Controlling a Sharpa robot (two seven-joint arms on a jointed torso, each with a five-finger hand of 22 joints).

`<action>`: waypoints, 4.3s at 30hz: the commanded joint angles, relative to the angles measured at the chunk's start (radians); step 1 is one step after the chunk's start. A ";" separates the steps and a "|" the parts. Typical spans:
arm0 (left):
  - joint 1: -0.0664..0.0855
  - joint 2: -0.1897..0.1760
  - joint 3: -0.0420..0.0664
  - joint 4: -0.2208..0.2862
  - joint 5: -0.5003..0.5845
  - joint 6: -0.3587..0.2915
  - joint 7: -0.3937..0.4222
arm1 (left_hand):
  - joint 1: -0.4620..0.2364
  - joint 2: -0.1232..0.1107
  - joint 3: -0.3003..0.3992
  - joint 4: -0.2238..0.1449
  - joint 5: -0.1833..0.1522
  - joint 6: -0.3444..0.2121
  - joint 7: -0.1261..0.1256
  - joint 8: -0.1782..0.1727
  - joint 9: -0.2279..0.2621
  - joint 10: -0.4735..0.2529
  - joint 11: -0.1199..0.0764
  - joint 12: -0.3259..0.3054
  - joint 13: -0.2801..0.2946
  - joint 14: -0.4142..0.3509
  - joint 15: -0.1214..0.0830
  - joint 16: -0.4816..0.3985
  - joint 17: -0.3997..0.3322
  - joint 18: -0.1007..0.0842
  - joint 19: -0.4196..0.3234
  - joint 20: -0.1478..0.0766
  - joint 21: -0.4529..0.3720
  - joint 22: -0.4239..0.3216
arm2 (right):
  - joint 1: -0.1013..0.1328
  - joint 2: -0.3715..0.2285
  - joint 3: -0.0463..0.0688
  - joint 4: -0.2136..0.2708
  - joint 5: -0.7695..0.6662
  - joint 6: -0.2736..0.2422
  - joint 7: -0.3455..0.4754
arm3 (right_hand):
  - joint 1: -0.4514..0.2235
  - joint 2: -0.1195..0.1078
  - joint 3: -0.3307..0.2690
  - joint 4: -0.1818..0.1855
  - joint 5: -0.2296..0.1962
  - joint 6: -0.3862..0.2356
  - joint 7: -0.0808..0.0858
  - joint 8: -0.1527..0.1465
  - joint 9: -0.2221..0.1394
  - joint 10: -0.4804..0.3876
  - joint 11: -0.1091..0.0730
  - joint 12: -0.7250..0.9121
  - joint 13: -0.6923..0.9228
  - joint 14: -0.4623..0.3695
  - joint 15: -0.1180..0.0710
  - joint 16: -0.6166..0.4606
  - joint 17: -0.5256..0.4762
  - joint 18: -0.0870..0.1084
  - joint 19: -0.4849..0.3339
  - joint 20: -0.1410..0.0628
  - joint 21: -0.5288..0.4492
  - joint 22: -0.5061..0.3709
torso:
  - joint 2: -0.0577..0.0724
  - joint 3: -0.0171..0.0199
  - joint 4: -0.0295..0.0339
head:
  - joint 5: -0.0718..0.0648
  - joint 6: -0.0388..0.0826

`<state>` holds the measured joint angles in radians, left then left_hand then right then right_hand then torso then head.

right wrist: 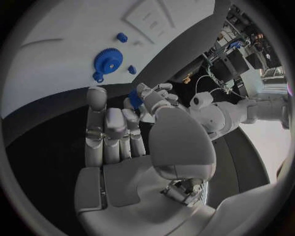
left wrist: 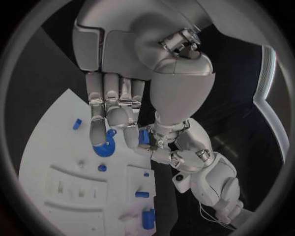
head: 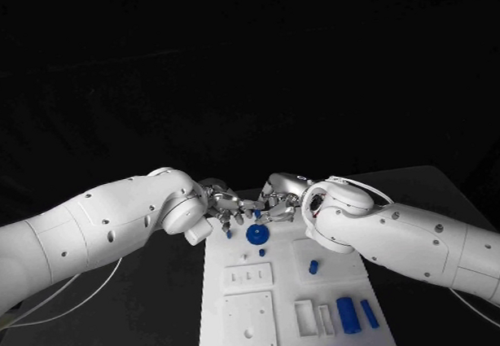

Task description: Assemble the parts on the task board

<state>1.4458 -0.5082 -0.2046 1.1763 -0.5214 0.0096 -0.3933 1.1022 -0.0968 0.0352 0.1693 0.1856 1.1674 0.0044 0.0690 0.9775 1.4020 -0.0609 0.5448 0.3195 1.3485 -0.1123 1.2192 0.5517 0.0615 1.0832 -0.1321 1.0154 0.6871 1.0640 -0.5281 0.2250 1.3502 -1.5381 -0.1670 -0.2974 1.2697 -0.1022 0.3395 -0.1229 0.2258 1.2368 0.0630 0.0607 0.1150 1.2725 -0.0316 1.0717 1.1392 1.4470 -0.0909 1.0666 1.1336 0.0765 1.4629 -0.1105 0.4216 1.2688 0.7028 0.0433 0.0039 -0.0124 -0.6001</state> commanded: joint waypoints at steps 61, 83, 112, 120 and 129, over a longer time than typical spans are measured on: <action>-0.012 -0.046 -0.002 0.015 0.018 0.104 -0.031 | -0.041 0.101 0.431 -0.361 0.349 0.013 -0.003 0.001 0.092 0.047 -0.016 -0.020 -0.002 0.032 -0.015 0.060 0.138 0.000 0.040 -0.013 -0.072 0.175 | -0.024 -0.132 0.005 0.041 0.011 0.034 0.065 | 0.056 -0.043 -0.185 0.024 0.011 -0.240 0.056 0.001 -0.050 -0.191 0.048 -0.117 -0.295 -0.107 0.043 -0.142 -0.151 0.047 0.016 0.044 -0.208 -0.079 | -0.002 0.0007 -0.0073 | 0.003 -0.012; -0.027 -0.114 -0.035 0.136 -0.109 0.027 -0.099 | -0.049 0.099 0.426 -0.371 0.347 0.028 -0.009 0.001 0.083 0.068 -0.020 -0.023 0.002 0.052 -0.019 0.069 0.177 -0.001 0.058 -0.017 -0.086 0.202 | -0.030 -0.212 0.104 0.022 0.248 -0.221 0.159 | 0.005 -0.053 -0.019 -0.004 0.113 -0.202 0.050 0.001 -0.050 -0.183 0.037 -0.109 -0.343 -0.102 0.033 -0.168 -0.193 0.041 0.032 0.033 -0.230 -0.078 | -0.019 0.0044 -0.0087 | 0.019 -0.044; -0.155 -0.117 -0.037 0.257 -0.402 -0.153 -0.122 | -0.047 0.067 0.444 -0.337 0.350 0.059 -0.019 0.000 0.084 0.101 -0.019 -0.027 0.010 0.081 -0.018 0.068 0.237 0.003 0.097 -0.011 -0.139 0.267 | -0.027 -0.143 0.108 -0.012 0.252 -0.216 0.157 | -0.016 -0.060 0.029 -0.008 0.191 -0.191 0.049 0.002 -0.050 -0.191 0.035 -0.111 -0.348 -0.107 0.031 -0.169 -0.197 0.043 0.030 0.032 -0.233 -0.066 | -0.030 0.0083 -0.0046 | 0.021 -0.101; -0.170 -0.108 -0.037 0.244 -0.402 -0.154 -0.122 | -0.046 0.066 0.442 -0.337 0.351 0.060 -0.020 0.001 0.086 0.103 -0.019 -0.032 0.008 0.082 -0.018 0.062 0.240 0.000 0.105 -0.012 -0.168 0.304 | -0.027 -0.138 0.108 -0.015 0.250 -0.209 0.155 | -0.018 -0.060 0.031 -0.007 0.191 -0.188 0.049 0.001 -0.050 -0.191 0.035 -0.110 -0.348 -0.107 0.031 -0.169 -0.197 0.043 0.030 0.032 -0.234 -0.065 | -0.029 0.0080 -0.0050 | 0.019 -0.110; -0.173 -0.094 -0.037 0.231 -0.410 -0.130 -0.127 | -0.046 0.067 0.444 -0.337 0.350 0.058 -0.019 0.001 0.087 0.101 -0.017 -0.039 0.006 0.079 -0.018 0.055 0.229 -0.001 0.105 -0.013 -0.177 0.311 | -0.027 -0.131 0.108 -0.020 0.249 -0.206 0.153 | -0.019 -0.059 0.032 -0.007 0.192 -0.183 0.048 0.002 -0.050 -0.193 0.035 -0.110 -0.348 -0.108 0.031 -0.170 -0.197 0.043 0.029 0.032 -0.236 -0.065 | -0.029 0.0081 -0.0048 | 0.019 -0.111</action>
<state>1.2732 -0.6056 -0.2421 1.4080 -0.9161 -0.1297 -0.5170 1.0423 -0.0313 0.3809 -0.0731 0.5294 1.1627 0.0392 0.0669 1.0622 1.4653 -0.0734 0.5096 0.3261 1.4241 -0.1301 1.2767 0.7822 0.0614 1.1850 -0.1447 0.8406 0.9979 1.0372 -0.6612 0.3327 1.3307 -1.2837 -0.3856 -0.1479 1.2632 -0.1606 0.3662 -0.1325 0.4191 1.0483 0.1112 0.0657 0.0658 1.0849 0.0053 0.9558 0.7920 1.3400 -0.0556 0.9011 0.9378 0.1131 1.4646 -0.0728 0.1893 1.2026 0.6737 0.0516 -0.0011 0.0067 -0.7105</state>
